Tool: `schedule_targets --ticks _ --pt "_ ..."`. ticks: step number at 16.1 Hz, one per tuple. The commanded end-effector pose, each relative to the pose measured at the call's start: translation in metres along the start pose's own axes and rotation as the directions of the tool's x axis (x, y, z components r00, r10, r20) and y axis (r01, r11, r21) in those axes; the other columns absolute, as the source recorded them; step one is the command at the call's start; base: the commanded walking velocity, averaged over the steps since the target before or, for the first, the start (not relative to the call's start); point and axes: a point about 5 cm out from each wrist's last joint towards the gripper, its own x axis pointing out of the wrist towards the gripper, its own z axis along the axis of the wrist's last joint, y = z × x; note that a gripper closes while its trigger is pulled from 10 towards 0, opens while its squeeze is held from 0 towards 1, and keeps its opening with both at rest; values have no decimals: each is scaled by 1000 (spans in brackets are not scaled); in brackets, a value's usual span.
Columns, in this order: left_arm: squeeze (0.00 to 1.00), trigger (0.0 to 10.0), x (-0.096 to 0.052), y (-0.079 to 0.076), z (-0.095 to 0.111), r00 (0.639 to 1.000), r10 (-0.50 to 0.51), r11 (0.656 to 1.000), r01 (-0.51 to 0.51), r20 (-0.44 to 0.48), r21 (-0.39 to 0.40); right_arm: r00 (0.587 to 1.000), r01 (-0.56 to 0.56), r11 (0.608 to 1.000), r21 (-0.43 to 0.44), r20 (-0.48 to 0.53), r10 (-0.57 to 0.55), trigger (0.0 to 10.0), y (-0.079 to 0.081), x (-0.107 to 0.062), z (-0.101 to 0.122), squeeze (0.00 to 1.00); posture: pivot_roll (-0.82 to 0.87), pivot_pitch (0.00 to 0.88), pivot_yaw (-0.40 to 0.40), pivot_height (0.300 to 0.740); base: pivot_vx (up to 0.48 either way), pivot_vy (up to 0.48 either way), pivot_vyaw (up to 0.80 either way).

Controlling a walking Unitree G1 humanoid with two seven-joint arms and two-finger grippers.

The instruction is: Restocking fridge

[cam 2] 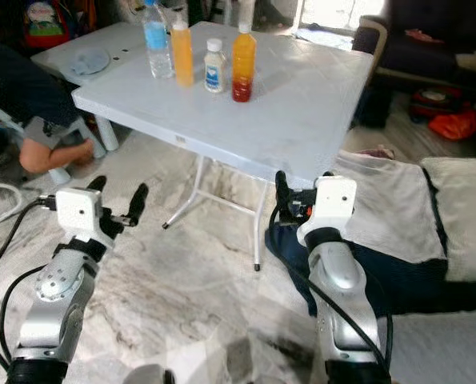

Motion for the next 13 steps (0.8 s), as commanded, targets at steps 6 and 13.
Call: schedule_targets --ticks 6,13 --pt "0 10000 2 -3 5 999 -35 999 34 12 35 1000 23 1000 13 3 -23 10000 3 5 2 0 0 0 3 740 326 351 0" --pt "0 10000 4 -6 6 998 -53 998 53 19 33 1000 9 1000 -15 20 -8 10000 6 12 5 0 4 0 -7 740 447 39 0"
